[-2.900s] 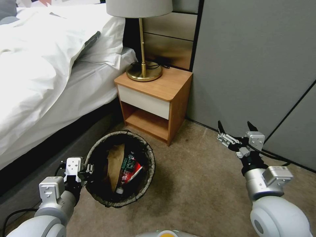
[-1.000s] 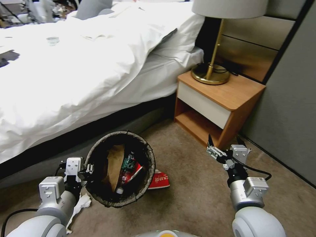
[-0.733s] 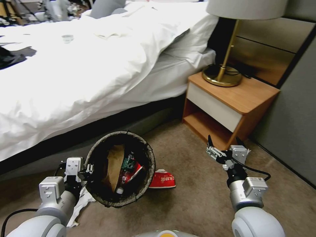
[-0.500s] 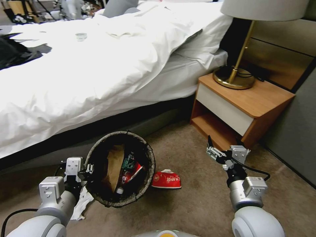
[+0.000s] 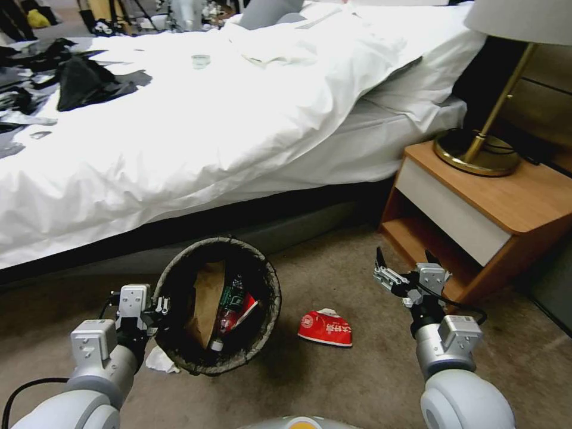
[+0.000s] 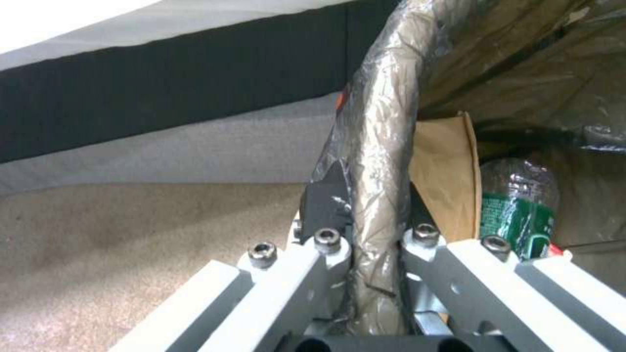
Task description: Pick up the trash bin, then pick up the garbage from the floor and place it into the trash bin.
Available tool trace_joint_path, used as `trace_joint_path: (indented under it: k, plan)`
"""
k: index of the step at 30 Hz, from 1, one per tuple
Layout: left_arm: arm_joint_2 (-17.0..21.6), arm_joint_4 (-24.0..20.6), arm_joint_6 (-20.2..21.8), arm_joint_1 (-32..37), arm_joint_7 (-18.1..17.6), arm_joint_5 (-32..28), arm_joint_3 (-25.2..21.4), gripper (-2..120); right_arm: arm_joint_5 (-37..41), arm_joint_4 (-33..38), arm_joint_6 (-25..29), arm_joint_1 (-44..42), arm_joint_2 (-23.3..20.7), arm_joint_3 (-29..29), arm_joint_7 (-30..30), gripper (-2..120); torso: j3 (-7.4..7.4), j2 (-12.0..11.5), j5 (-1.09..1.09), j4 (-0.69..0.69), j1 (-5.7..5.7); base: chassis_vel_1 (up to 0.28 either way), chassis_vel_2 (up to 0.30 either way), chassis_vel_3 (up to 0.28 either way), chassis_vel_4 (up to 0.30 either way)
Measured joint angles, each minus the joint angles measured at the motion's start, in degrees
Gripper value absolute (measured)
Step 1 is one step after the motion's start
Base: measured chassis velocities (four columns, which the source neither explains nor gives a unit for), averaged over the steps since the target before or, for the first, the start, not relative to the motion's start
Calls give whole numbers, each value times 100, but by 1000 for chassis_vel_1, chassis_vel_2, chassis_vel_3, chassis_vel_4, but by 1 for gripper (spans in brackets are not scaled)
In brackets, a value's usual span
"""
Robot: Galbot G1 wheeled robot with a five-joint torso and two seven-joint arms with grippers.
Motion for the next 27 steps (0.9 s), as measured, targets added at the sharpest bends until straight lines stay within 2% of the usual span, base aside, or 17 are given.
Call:
trace_joint_path:
  k: [1, 3, 6, 7, 10, 15, 21, 27]
  plan:
    - [0, 0, 0, 0, 0, 0, 0, 1, 0, 0, 0, 0, 0, 0, 0, 100, 0, 0, 0, 0, 0, 0, 0, 0, 0]
    - [0, 0, 0, -1, 1, -2, 0, 1, 801, -198, -641, 282, -247, 81, -205, 100, 0, 0, 1, -1, 0, 0, 0, 0, 0]
    - [0, 0, 0, -1, 1, -2, 0, 1, 965, -280, -772, 349, -313, 103, -321, 100, 0, 0, 0, 0, 0, 0, 0, 0, 0]
    - [0, 0, 0, -1, 0, -1, 0, 1, 1198, -528, -1025, 500, -473, 115, -575, 100, 0, 0, 1, 1, 0, 0, 0, 0, 0]
    - [0, 0, 0, -1, 1, -1, 0, 1, 1267, -693, -1137, 575, -580, 75, -673, 100, 0, 0, 0, -1, 0, 0, 0, 0, 0]
    - [0, 0, 0, -1, 1, -1, 0, 1, 1507, -1161, -1678, 773, -1018, -202, -844, 100, 0, 0, 1, 0, 0, 0, 0, 0, 0]
    - [0, 0, 0, -1, 1, -1, 0, 1, 1374, -1892, -1830, 987, -1466, -638, -1274, 100, 0, 0, 1, 0, 0, 0, 0, 0, 0]
    - [0, 0, 0, -1, 1, -1, 0, 1, 1155, -2403, -1707, 1125, -1425, -1025, -1425, 100, 0, 0, 0, 0, 0, 0, 0, 0, 0]
